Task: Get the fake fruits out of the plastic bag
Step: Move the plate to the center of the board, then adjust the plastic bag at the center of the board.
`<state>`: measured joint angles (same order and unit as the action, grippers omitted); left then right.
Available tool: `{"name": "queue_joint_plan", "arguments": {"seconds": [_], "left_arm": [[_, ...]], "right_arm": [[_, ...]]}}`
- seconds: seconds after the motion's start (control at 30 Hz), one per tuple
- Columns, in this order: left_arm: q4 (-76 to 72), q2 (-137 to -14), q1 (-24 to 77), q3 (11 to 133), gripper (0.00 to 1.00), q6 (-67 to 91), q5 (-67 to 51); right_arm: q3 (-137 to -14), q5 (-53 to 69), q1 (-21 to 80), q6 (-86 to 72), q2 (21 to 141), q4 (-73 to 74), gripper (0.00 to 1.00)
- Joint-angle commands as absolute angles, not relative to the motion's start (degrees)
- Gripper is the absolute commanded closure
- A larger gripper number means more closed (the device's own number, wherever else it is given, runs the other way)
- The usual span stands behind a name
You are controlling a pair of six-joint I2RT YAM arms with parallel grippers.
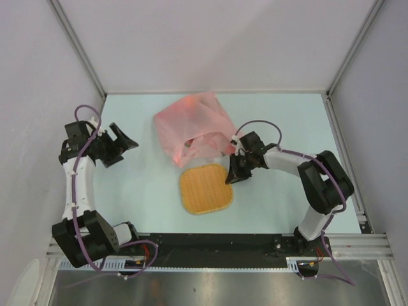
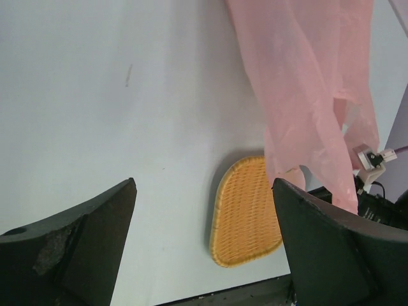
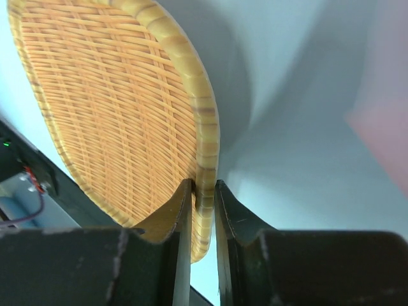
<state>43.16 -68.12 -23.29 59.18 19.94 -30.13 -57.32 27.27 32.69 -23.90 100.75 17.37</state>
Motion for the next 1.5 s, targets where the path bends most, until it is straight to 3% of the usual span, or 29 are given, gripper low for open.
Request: {"name": "queue_joint_plan", "arguments": {"seconds": [0.0,0.27,0.33,0.37,0.4,0.47,0.5,0.6,0.87,1.07,1.17,1.2,1.27,1.3,1.33,1.37,1.4,1.47], "left_arm": [[40.3,-69.0,-18.2,63.5,0.07,18.7,-32.3],[42.1,-67.4,-7.4,65.4,0.06,12.5,-31.6],[42.5,-65.7,-3.7,65.4,0.05,10.8,-33.3],[42.5,-65.0,-2.1,65.2,0.04,9.3,-33.1],[42.3,-64.3,-0.5,65.0,0.03,8.5,-33.0],[41.7,-63.0,4.9,64.9,0.02,6.4,-31.2],[41.4,-62.8,6.5,64.9,0.02,5.6,-30.7],[41.0,-63.4,12.0,65.3,0.02,2.8,-28.6],[37.4,-71.0,19.6,67.0,0.02,3.0,-22.8],[41.0,-80.6,19.7,77.9,0.07,-4.8,-15.0],[41.1,-81.8,19.7,78.0,0.22,-6.1,-17.5],[40.8,-81.9,19.7,77.5,0.27,-6.1,-18.0],[41.4,-81.5,19.7,76.9,0.47,-7.2,-19.4],[43.0,-81.3,19.7,77.3,0.56,-7.7,-19.7],[43.8,-81.2,19.7,77.7,0.77,-8.3,-19.9],[44.3,-80.8,19.8,78.2,0.87,-9.7,-20.6],[44.9,-80.6,19.7,78.5,0.98,-10.2,-20.8],[44.8,-80.2,19.7,79.4,1.00,-11.4,-23.9]], "right_arm": [[-52.7,22.9,28.0,-14.2,93.9,29.1,0.95],[-45.6,16.1,21.6,-13.6,84.6,34.7,0.94],[-46.0,17.3,19.5,-12.3,83.5,34.5,0.88],[-46.7,17.7,18.8,-12.0,83.1,34.5,0.80],[-48.8,18.4,17.9,-11.4,82.7,34.4,0.63],[-52.1,20.0,17.4,-8.8,81.2,34.3,0.46],[-53.5,20.3,17.4,-8.3,80.6,34.0,0.32],[-58.6,20.5,17.5,-6.0,79.2,32.4,0.11],[-63.6,14.3,20.1,-0.2,82.3,24.0,0.07],[-67.8,15.5,21.9,2.1,92.0,17.2,0.07],[-70.3,10.6,23.4,3.3,98.0,12.7,0.10],[-72.3,8.7,23.6,3.1,99.7,11.6,0.21],[-76.0,6.5,22.4,-0.9,103.3,11.9,0.42],[-77.9,7.1,20.1,-3.0,103.7,12.0,0.61],[-79.6,8.3,18.9,-4.2,103.6,11.7,0.71],[-80.3,10.7,17.7,-5.1,102.8,11.2,0.80],[-80.9,11.5,16.6,-5.4,102.3,11.2,0.96],[-81.3,14.9,12.6,-7.4,100.2,12.6,1.00]]}}
